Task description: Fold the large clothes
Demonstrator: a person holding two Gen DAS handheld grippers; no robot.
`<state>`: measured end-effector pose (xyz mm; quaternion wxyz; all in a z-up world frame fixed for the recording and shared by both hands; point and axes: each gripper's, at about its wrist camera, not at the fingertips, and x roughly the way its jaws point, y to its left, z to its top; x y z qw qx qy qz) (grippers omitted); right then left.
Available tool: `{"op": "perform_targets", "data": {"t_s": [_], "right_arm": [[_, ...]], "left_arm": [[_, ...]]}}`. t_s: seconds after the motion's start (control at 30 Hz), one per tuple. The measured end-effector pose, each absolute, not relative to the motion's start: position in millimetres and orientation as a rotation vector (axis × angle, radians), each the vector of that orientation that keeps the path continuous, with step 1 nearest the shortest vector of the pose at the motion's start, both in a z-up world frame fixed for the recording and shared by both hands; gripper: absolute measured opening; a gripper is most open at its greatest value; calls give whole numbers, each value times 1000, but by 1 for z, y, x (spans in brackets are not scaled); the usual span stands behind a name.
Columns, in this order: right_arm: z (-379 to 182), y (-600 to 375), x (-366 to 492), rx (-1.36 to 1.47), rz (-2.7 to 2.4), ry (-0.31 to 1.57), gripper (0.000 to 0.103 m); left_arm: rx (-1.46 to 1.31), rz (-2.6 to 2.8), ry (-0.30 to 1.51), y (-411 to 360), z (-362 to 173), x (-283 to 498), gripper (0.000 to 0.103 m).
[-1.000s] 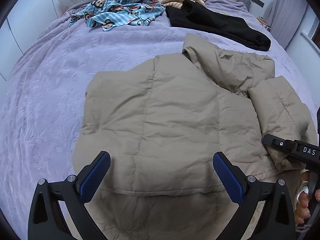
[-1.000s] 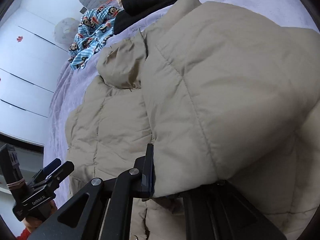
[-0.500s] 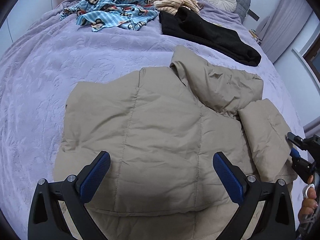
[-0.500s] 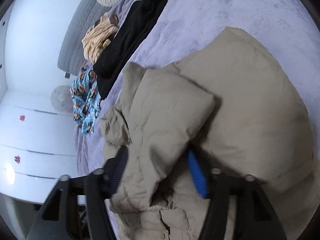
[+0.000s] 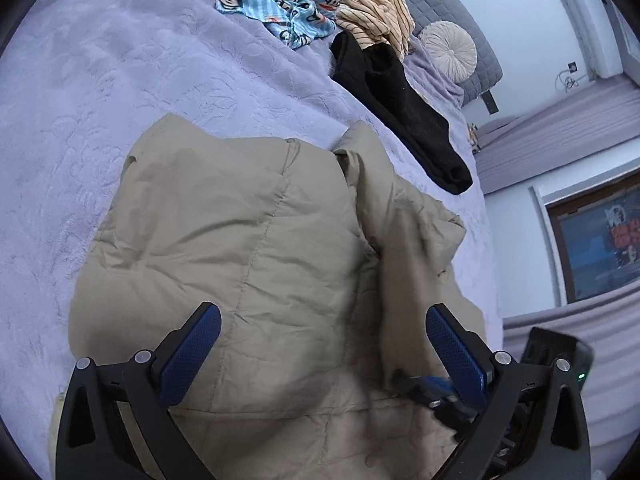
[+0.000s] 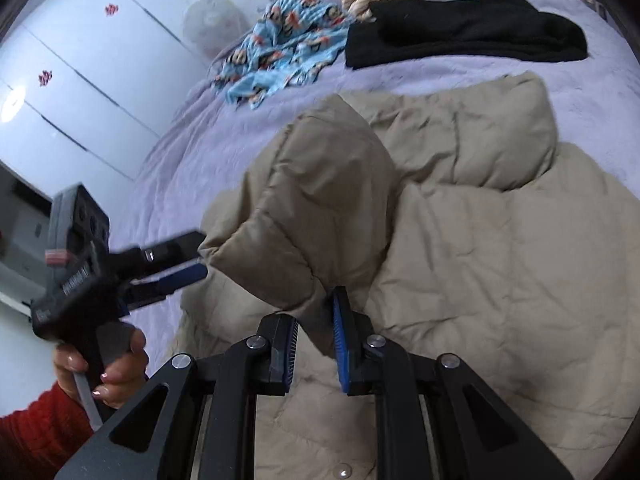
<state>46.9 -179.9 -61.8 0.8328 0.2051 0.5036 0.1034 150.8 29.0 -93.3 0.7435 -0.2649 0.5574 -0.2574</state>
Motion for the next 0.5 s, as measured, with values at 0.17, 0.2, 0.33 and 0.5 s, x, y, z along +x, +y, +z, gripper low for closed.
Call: {"op": "perform_targets", "data": {"t_s": [0.17, 0.2, 0.33, 0.5], "right_arm": [[-91, -163, 42, 403, 219, 1196, 58], [-89, -166, 36, 399, 224, 1193, 63], [-72, -197, -5, 371, 188, 1165, 63], [-73, -254, -56, 431, 45, 1171, 41]], "left_arm": [[-582, -653, 1251, 14, -94, 152, 103], [-570, -667, 1262, 9, -95, 152, 103], [-511, -669, 1325, -11, -111, 154, 103], [-461, -723, 1337, -49, -120, 151, 79]]}}
